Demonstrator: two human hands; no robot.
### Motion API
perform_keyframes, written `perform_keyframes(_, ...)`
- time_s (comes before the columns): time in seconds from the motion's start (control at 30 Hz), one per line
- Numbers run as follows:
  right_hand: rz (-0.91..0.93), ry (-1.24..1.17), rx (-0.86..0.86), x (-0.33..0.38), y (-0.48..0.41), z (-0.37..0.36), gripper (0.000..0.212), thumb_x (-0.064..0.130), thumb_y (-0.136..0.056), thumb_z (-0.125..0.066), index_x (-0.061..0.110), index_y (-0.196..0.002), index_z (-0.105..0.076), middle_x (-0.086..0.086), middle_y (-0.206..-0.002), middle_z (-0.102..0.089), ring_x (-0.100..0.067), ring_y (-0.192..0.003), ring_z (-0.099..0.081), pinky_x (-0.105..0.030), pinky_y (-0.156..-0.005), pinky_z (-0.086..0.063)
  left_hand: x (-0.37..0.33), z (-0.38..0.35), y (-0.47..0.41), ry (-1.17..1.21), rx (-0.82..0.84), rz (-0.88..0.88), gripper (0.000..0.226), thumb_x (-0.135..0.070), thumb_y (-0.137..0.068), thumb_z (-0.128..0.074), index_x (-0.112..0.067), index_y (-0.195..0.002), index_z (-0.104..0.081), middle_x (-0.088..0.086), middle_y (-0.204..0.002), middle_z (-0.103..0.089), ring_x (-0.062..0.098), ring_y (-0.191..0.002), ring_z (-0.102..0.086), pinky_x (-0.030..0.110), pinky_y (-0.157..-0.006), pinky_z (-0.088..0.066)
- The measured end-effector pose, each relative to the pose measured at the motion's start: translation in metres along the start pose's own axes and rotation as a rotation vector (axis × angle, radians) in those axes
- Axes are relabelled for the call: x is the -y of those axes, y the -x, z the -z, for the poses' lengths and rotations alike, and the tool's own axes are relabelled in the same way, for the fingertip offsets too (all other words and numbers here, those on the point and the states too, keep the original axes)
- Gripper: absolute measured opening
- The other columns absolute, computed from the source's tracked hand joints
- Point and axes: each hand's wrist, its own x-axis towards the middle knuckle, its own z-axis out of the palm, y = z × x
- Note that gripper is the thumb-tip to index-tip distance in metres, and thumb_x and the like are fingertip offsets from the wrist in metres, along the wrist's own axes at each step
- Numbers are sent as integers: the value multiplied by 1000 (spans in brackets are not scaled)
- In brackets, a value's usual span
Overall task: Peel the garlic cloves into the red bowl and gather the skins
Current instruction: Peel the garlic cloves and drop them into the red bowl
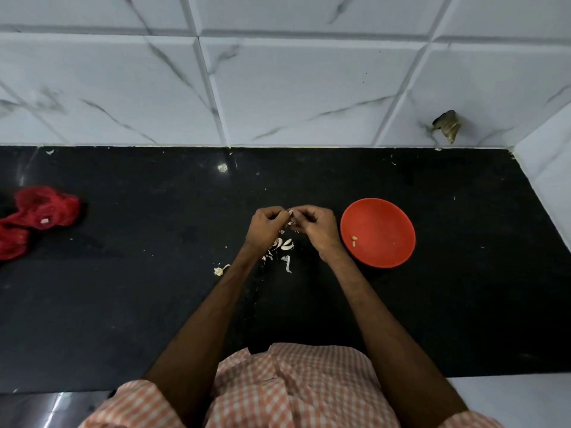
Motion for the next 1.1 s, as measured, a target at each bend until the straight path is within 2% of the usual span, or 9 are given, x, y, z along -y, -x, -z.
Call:
perform_keyframes(0.07, -1, -18, 3, 2, -1, 1, 13, 4, -96, -62, 8, -99, -73, -8, -95, -75, -16, -88, -74, -27, -75, -59, -1, 2, 0, 6, 8, -11, 29, -18, -82, -53, -17, -53, -53, -11, -51, -48, 4, -52, -40, 21, -53, -33)
perform_keyframes(0.2, 6, 15, 2, 2, -4, 1, 12, 8, -95, -66, 17, -92, -73, -6, -92, -75, -20, -89, -73, -31, -74, -61, 0, 3, 0, 1, 41, -15, 42, 1, -91, -51, -19, -54, -53, -14, -47, -47, -1, -47, -39, 16, -51, -33)
perform_keyframes(0.3, -39, -16, -51, 0, -7, -1, 13, 6, -94, -66, 16, -91, -73, -8, -84, -72, -20, -83, -70, -33, -72, -60, 0, 4, 0, 7, 38, -9, 42, 4, -91, -48, -16, -55, -52, -14, -45, -46, -1, -44, -39, 13, -49, -32)
perform_keyframes(0.63, -71, -104, -150, 0, -8, 0, 9, 4, -94, -65, 0, -100, -72, -7, -80, -70, -7, -71, -68, -26, -71, -60, 3, 9, 1, -47, 0, 20, 37, -20, -82, -52, -29, -46, -54, -11, -46, -47, 7, -48, -37, 24, -50, -31)
perform_keyframes(0.73, -41, -57, -157, -3, -8, -1, 5, 5, -92, -69, 6, -94, -73, -9, -85, -73, -11, -76, -71, -27, -70, -59, 8, 10, 1, -211, -1, 63, 37, -20, -88, -57, -24, -51, -56, -10, -48, -54, 5, -47, -43, 26, -54, -35)
perform_keyframes(0.8, -19, -27, -175, -6, -8, -3, 6, 5, -91, -71, 10, -90, -74, -11, -86, -74, -16, -78, -72, -29, -69, -59, 8, 9, 2, -360, -8, 74, 33, -32, -87, -57, -20, -56, -59, -3, -56, -61, 8, -49, -49, 26, -55, -38)
perform_keyframes(0.93, -17, -46, -252, -8, -7, -5, 7, 5, -91, -71, 11, -88, -73, -14, -86, -74, -23, -80, -74, -32, -70, -61, 0, 6, 1, -530, -25, 87, 34, -37, -89, -59, -26, -57, -57, -3, -64, -67, 15, -60, -60, 28, -58, -43)
perform_keyframes(1.03, -29, -46, -296, -9, -7, -5, 10, 7, -90, -72, 15, -86, -73, -9, -85, -75, -22, -82, -75, -39, -75, -63, -1, 6, -3, -318, -36, 86, 28, -34, -91, -44, -30, -75, -66, -6, -80, -71, 13, -76, -66, 30, -71, -50)
perform_keyframes(1.1, -28, -14, -303, -8, -5, -5, 10, 7, -90, -72, 16, -86, -72, -7, -85, -75, -21, -82, -75, -40, -76, -63, -2, 6, -2, -202, -32, 86, 33, -31, -96, -40, -24, -87, -70, -4, -89, -72, 12, -83, -66, 31, -76, -50)
